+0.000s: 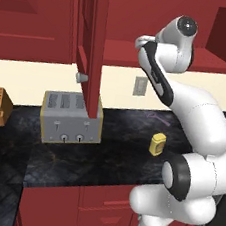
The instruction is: Pick the mustard and shaker from the counter and place them in the cabinet.
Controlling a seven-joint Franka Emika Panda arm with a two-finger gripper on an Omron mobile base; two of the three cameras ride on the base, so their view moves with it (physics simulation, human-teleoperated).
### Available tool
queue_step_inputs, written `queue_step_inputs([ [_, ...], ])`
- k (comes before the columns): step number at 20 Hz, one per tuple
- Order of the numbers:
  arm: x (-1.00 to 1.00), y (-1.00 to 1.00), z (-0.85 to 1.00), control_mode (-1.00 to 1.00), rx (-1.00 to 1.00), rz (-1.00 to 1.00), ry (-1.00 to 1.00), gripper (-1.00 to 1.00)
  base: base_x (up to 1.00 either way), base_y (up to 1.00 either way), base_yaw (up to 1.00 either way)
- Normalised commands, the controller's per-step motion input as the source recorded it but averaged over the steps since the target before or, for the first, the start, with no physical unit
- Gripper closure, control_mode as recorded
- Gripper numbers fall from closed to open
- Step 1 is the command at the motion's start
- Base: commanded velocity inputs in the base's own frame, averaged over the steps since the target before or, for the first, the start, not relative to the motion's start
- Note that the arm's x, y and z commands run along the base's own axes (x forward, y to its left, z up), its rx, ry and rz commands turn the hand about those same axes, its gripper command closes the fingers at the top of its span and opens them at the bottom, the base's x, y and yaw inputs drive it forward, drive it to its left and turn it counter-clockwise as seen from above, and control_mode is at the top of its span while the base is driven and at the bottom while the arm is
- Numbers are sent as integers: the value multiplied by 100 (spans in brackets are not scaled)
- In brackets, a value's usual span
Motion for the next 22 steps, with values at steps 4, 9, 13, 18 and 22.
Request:
queue_step_inputs([
  [4,35,4,-11,-100,0,0,6,100,0,0,0],
  [9,31,0,-8,-100,0,0,5,100,0,0,0],
  [13,32,0,-4,-100,0,0,2,100,0,0,0],
  [18,16,3,-25,-100,0,0,1,100,0,0,0],
  [22,0,2,-38,-100,0,0,0,-100,0,0,0],
])
